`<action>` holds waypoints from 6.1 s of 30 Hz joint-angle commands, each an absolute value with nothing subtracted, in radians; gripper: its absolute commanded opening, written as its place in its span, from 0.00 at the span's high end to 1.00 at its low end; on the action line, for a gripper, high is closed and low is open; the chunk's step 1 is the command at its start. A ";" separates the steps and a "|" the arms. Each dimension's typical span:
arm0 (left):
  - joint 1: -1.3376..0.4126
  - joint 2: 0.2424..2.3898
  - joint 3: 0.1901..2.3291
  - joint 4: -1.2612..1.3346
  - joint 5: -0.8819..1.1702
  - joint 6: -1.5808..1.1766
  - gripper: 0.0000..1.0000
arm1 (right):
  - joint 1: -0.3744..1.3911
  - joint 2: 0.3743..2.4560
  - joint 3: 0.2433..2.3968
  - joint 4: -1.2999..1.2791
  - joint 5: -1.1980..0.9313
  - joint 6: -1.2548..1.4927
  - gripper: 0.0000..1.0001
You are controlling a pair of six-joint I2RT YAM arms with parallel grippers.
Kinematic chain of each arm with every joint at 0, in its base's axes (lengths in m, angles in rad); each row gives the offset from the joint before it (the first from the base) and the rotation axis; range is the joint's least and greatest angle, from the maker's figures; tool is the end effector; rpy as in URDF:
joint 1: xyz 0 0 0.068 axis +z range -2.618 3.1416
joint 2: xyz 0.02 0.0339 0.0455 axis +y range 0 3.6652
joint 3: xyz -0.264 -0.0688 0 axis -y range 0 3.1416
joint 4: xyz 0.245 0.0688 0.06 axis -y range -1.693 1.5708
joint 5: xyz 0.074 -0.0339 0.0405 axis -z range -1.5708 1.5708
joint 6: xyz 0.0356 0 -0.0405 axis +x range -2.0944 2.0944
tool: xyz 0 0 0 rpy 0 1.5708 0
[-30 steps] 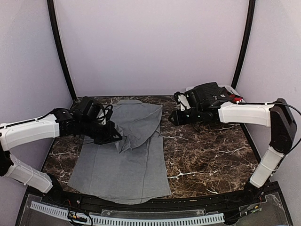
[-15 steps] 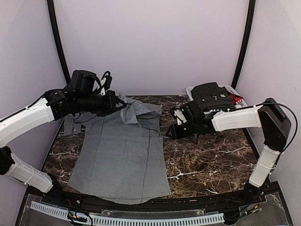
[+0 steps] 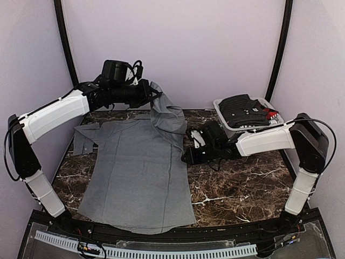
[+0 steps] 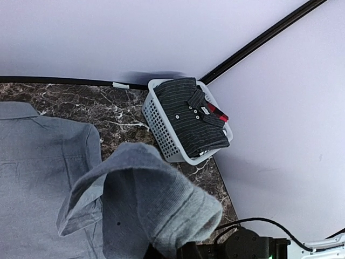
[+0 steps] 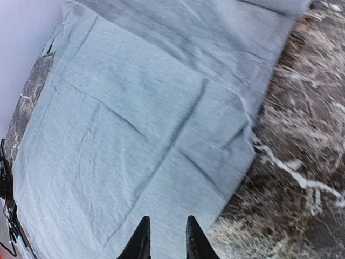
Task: Fold and stack the long sleeve shirts
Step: Move the flattened shirt to the center of the board, then pick up the corner of the shirt from the center of the board, then fold the flattened shirt at the center of the board.
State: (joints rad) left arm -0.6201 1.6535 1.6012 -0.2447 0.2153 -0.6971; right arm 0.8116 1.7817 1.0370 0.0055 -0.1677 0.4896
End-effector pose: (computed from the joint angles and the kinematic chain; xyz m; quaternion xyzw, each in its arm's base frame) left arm 0.3159 -0.2349 0.3919 0.0331 0.8012 -0.4302 0.4147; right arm 0.2550 0.2773 0.1762 -0.1795 0.8944 0.3047 0.2739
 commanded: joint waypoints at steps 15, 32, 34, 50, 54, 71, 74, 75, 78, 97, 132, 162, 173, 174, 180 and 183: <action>-0.548 1.745 1.633 -0.006 0.264 -0.995 1.00 | 0.799 2.146 1.341 0.061 -0.039 0.627 1.00; -0.489 1.839 1.562 0.188 0.331 -1.078 1.00 | 0.590 2.122 1.332 -0.050 -0.048 0.533 0.96; -0.483 1.855 1.563 0.204 0.346 -1.080 1.00 | 0.590 2.092 1.339 -0.074 -0.063 0.503 0.91; -0.476 1.734 1.233 0.323 0.197 -1.266 1.00 | 0.670 1.589 0.937 -0.274 0.018 0.523 0.72; -0.476 1.689 1.132 0.390 0.164 -1.298 1.00 | 0.719 1.470 0.825 -0.348 0.085 0.596 0.73; -0.476 1.685 1.147 0.402 0.176 -1.250 1.00 | 0.870 1.212 0.590 -0.573 0.128 0.844 0.78; -0.476 1.691 1.155 0.401 0.181 -1.248 1.00 | 0.899 1.239 0.589 -0.563 0.131 0.859 0.78; -0.476 1.694 1.160 0.400 0.182 -1.247 1.00 | 0.906 1.251 0.591 -0.560 0.133 0.862 0.78; -0.476 1.701 1.172 0.398 0.189 -1.246 1.00 | 0.922 1.282 0.593 -0.548 0.139 0.872 0.78; -0.476 1.699 1.246 0.386 0.221 -1.205 1.00 | 0.960 1.323 0.644 -0.595 0.193 0.876 1.00; -0.345 1.385 0.954 0.279 0.046 -1.122 1.00 | 1.149 1.503 0.879 -0.370 -0.045 0.615 1.00; -0.341 1.278 0.986 0.218 -0.023 -1.021 1.00 | 1.148 1.544 0.921 -0.368 -0.128 0.578 1.00; -0.341 1.247 0.994 0.180 -0.068 -0.975 1.00 | 1.148 1.578 0.939 -0.356 -0.168 0.562 1.00; -0.341 1.244 0.994 0.175 -0.077 -0.973 1.00 | 1.148 1.582 0.939 -0.353 -0.173 0.561 1.00; -0.340 1.246 0.982 0.142 -0.105 -0.960 1.00 | 1.149 1.591 0.942 -0.345 -0.187 0.556 1.00; -0.341 1.252 0.974 0.143 -0.106 -0.961 1.00 | 1.149 1.599 0.940 -0.335 -0.191 0.555 1.00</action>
